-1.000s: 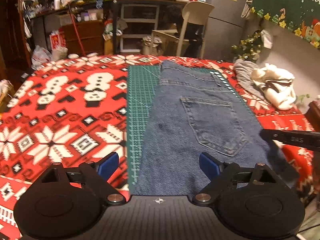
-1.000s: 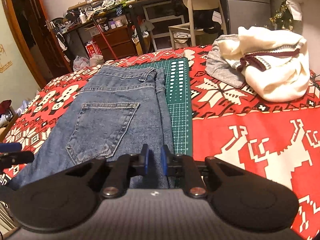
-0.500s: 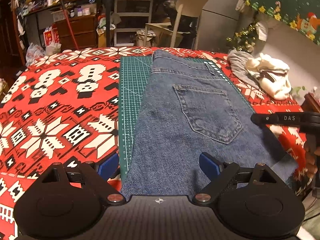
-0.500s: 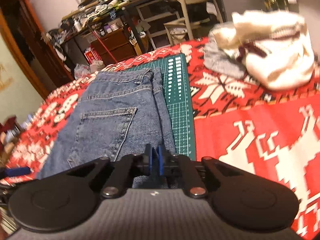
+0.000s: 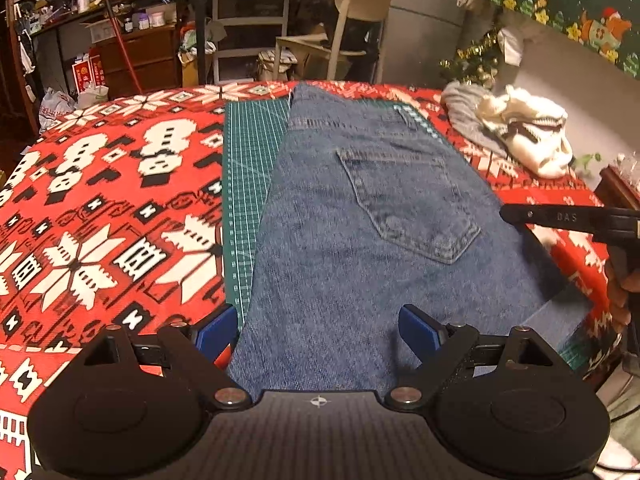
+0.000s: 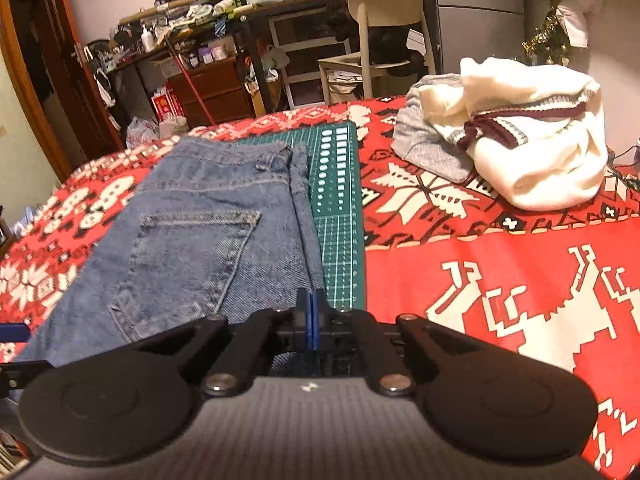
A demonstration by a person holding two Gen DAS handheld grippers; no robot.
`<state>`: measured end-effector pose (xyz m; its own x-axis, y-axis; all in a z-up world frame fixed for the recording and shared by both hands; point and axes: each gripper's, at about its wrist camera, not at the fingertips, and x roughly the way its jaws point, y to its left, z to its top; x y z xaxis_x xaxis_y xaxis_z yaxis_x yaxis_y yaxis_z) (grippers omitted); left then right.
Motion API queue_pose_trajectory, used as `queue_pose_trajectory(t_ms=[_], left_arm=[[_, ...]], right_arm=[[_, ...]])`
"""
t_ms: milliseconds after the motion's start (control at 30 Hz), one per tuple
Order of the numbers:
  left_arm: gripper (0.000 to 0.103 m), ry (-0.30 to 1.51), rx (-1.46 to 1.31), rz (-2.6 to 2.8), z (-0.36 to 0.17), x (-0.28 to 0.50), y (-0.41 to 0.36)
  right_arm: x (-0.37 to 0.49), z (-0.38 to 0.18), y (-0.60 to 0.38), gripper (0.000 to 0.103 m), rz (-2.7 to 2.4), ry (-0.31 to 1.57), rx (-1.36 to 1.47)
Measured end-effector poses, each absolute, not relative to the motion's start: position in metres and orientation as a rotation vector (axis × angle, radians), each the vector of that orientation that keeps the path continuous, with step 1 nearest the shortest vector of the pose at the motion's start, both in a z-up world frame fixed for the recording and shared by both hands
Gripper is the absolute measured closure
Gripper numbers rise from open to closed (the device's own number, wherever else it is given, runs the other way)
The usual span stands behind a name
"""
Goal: Fold clothes
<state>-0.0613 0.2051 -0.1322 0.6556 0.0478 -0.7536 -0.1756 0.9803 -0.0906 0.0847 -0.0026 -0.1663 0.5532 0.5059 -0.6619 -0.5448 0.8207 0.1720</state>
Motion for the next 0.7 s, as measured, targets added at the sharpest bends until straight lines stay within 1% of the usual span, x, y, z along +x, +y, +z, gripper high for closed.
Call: queue_pose_trajectory(t_ms=[167, 233, 267, 467, 567, 700], left_arm=[[0.016, 0.853, -0.168, 0.114, -0.135, -0.065, 0.207], [0.015, 0.846, -0.182, 0.108, -0.135, -0.066, 0.210], [0.015, 0.843, -0.189, 0.105, -0.134, -0.066, 0.211], [0.015, 0.824, -0.220, 0.091, -0.130, -0.064, 0.211], [0.015, 0.814, -0.234, 0.087, -0.129, -0.062, 0.211], [0.015, 0.811, -0.242, 0.099, -0.128, -0.060, 0.212]], right_arm=[[0.083, -0.170, 0.002, 0.102, 0.611, 0.755, -0.122], [0.081, -0.167, 0.002, 0.094, 0.589, 0.751, -0.155], [0.078, -0.163, 0.000, 0.085, 0.582, 0.739, -0.157], [0.051, -0.145, -0.003, 0.085, 0.667, 0.703, -0.130], [0.028, -0.144, 0.010, 0.077, 0.753, 0.697, -0.154], [-0.003, -0.151, 0.040, 0.073, 0.862, 0.680, -0.229]])
